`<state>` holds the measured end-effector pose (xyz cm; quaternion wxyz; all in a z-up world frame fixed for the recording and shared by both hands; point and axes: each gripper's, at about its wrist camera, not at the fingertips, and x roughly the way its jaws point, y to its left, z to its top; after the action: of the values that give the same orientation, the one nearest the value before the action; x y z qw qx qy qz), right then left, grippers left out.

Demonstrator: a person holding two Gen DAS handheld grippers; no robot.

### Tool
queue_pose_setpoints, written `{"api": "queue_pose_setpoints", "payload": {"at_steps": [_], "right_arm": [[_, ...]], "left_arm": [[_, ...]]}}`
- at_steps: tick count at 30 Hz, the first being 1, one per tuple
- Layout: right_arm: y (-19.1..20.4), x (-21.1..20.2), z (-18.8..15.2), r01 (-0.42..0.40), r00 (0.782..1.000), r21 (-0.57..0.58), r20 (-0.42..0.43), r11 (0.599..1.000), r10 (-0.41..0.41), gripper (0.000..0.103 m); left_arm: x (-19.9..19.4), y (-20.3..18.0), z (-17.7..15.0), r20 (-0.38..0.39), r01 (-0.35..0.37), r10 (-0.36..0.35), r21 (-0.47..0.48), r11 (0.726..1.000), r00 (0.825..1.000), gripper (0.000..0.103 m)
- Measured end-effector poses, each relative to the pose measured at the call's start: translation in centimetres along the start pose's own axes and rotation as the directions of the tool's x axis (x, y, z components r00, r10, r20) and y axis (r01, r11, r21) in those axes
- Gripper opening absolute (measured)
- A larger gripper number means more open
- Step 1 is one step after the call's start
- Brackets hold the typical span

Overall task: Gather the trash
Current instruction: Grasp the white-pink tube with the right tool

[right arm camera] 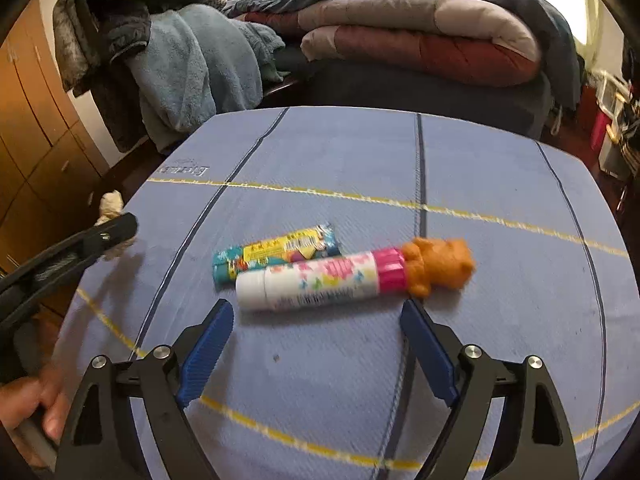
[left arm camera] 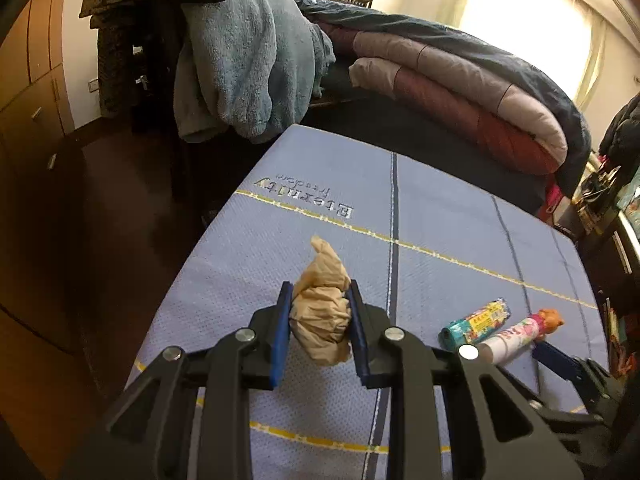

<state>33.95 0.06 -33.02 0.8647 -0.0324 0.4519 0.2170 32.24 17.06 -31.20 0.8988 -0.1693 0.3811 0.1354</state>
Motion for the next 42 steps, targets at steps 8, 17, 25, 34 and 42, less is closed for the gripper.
{"api": "queue_pose_setpoints", "payload": {"at_steps": [8,17,25,34,42], "right_arm": [[1.4,0.3,0.4,0.085,0.996,-0.08,0.027,0.993,-0.083,0.029],[-1.3,-1.8,-0.6,0.026,1.0,0.0,0.017,1.0,-0.026,0.02],[-1.2,-0.6,0.5,-0.031,0.999,0.076,0.024,0.997,0.029,0.059],[0.8,1.7,2.7,0.094,0.994,0.056,0.044,0.994,-0.096,0.052],[-1.5,0.2,2.1,0.043,0.999,0.122,0.013,0.992,-0.045,0.023]], "left_arm": [[-1.9,1.5,0.0,0.018,0.017,-0.016,-0.031,0.999,1.0,0.027],[-3.5,1.5,-0.4,0.022,0.039,-0.038,-0.044,0.998,0.999,0.028],[-3.5,0.9,-0.6,0.021,0.059,-0.058,-0.045,0.997,0.998,0.029],[-3.6,1.8,-0.4,0.027,0.061,-0.06,-0.058,0.996,0.998,0.03],[-4.8,0.5,-0.4,0.042,0.099,-0.097,-0.033,0.995,0.994,0.03]]}}
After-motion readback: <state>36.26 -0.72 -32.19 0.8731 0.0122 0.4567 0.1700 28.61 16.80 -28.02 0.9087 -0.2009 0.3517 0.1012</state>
